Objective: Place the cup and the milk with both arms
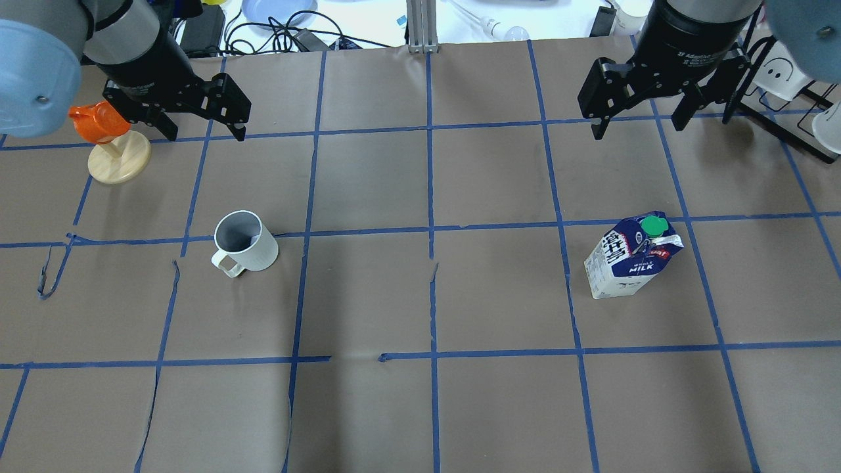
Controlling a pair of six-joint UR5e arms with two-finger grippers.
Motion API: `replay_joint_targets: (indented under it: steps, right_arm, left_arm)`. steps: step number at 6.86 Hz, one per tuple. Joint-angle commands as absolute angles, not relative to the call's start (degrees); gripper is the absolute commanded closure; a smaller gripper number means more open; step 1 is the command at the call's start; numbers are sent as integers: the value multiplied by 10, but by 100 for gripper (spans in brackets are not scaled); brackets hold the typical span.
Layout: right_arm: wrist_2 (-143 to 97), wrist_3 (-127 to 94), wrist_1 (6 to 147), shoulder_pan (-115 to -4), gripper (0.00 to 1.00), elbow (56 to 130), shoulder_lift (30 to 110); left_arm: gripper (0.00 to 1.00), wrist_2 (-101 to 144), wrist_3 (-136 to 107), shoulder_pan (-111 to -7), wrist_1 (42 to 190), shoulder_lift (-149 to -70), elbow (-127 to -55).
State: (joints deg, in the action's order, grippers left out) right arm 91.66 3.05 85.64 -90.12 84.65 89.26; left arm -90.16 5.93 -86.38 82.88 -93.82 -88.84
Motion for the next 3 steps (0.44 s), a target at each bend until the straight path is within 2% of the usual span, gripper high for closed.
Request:
replay_joint_targets:
  steps: [1,3]
  right_arm:
    - [916,31,857,-902,0,847,893]
    - [915,31,856,-902,0,846,893]
  left_arm:
    - [0,-901,55,-867,831,-939,-889]
    - [0,-901,55,-867,831,-939,-890]
